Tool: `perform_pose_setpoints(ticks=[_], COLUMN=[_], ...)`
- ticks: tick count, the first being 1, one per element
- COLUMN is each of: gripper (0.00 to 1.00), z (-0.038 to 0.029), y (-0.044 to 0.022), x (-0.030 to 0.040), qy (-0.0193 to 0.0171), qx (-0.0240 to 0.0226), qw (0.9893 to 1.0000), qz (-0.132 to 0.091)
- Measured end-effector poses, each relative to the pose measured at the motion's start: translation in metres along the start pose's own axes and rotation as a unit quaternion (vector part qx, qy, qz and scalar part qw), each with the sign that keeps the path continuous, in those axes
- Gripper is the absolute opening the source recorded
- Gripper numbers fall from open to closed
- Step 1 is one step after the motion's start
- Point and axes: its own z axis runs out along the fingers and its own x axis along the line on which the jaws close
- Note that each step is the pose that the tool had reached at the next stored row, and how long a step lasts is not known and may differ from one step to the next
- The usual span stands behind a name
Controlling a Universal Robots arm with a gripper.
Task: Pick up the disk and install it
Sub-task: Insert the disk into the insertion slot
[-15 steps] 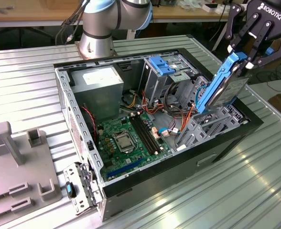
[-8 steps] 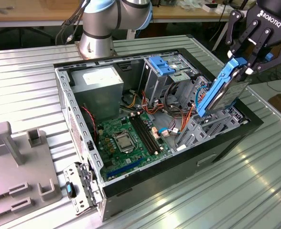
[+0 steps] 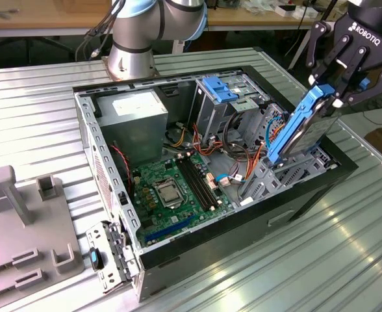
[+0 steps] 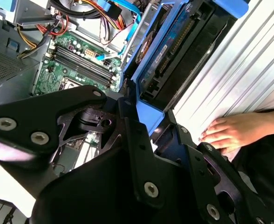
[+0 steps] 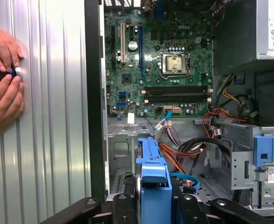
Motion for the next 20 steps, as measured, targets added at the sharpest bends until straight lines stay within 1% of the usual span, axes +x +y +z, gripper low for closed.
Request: perform_pose_setpoints(ticks=[8,16,20], gripper=[0.37,0.37,0.37], z=[0.0058,0.009,0.0117], y=[0.0002,0.0004,0.0006], x=[0.0016,0.0018,0.0019], qy=[0.0,0.0,0.0], qx=[0.0,0.0,0.0], qw=[1.0,1.0,1.0], qz=[0.0,0.0,0.0])
